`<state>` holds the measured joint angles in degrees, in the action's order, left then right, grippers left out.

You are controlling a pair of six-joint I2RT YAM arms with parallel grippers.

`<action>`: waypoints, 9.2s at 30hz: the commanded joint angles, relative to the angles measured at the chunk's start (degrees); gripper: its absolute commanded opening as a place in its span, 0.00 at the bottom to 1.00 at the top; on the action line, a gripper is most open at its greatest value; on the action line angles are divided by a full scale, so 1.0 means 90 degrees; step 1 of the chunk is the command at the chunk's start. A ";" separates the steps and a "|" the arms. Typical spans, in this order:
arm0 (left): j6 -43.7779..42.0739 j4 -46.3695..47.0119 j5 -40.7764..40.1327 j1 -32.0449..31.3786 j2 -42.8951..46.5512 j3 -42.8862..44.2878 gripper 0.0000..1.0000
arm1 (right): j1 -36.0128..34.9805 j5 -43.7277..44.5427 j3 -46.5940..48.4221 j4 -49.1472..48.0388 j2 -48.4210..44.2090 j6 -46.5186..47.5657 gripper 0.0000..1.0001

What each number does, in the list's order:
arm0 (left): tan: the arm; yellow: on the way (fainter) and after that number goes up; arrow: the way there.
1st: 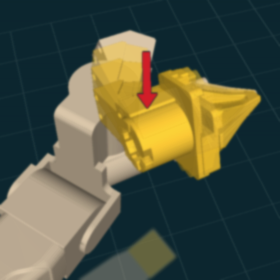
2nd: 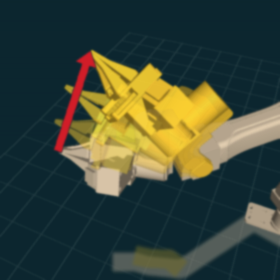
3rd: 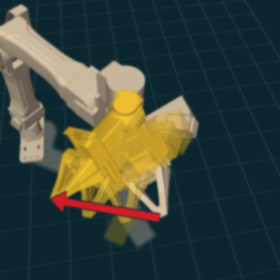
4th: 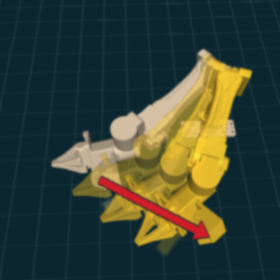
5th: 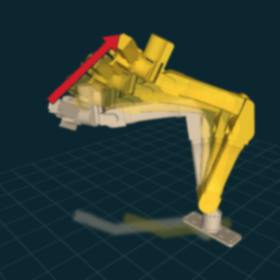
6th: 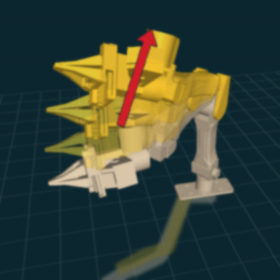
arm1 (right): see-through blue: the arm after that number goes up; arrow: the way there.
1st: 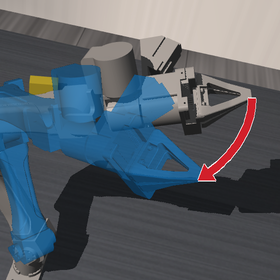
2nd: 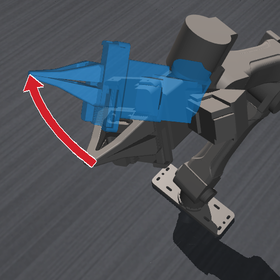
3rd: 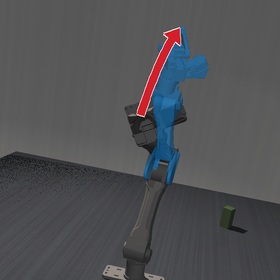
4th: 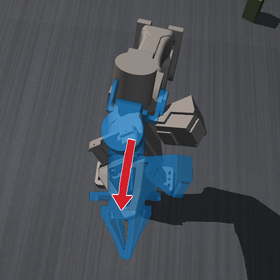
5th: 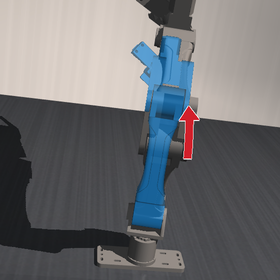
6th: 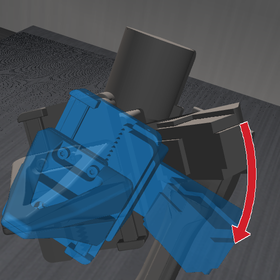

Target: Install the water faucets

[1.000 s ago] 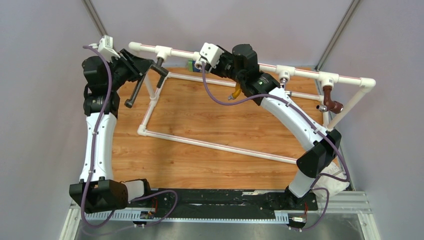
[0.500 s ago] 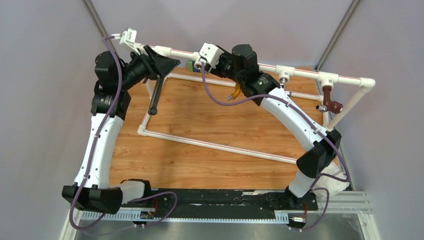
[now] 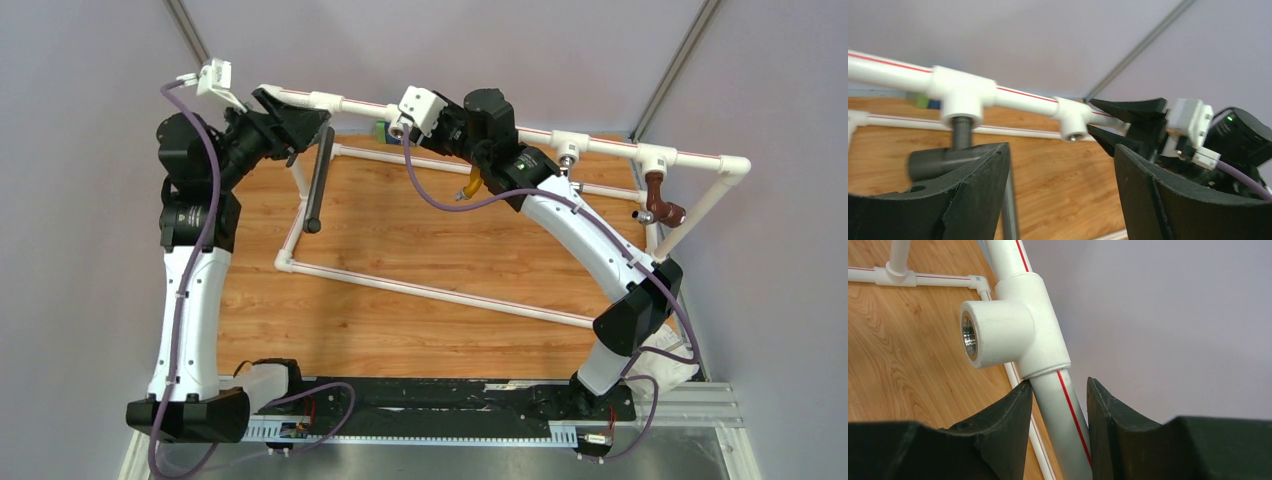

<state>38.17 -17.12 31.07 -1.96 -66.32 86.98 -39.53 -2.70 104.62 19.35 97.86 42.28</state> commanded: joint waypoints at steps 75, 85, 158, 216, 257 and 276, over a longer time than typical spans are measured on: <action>0.1901 0.2137 0.0161 0.0237 0.0045 -0.1266 0.53 | -0.0422 -0.1585 -0.0550 0.0506 0.0249 -0.0928 0.00; 0.2038 0.2050 0.0278 0.0237 0.0094 -0.1169 0.64 | -0.0422 -0.1614 -0.0560 0.0516 0.0259 -0.0919 0.00; -0.2025 -0.1925 -0.1666 0.0237 0.0661 0.0267 0.77 | 0.0232 0.0495 0.2565 0.2371 0.1108 0.0370 0.65; -0.1428 -0.0636 -0.1567 -0.2741 -0.0932 -0.0221 0.49 | 0.0212 -0.0442 0.1657 0.2176 0.0816 0.0136 0.07; -0.3345 -0.1867 -0.4096 -0.3056 0.0201 0.1508 0.87 | 0.0144 -0.0784 0.1491 0.1834 0.0767 -0.0040 0.06; -0.0230 0.0278 0.0745 0.1282 0.0435 -0.0855 0.87 | 0.0144 -0.0843 0.1364 0.1795 0.0689 -0.0050 0.07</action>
<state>26.33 -28.58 23.77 9.17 -64.07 81.58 -36.21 -4.36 118.41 39.62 102.91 49.08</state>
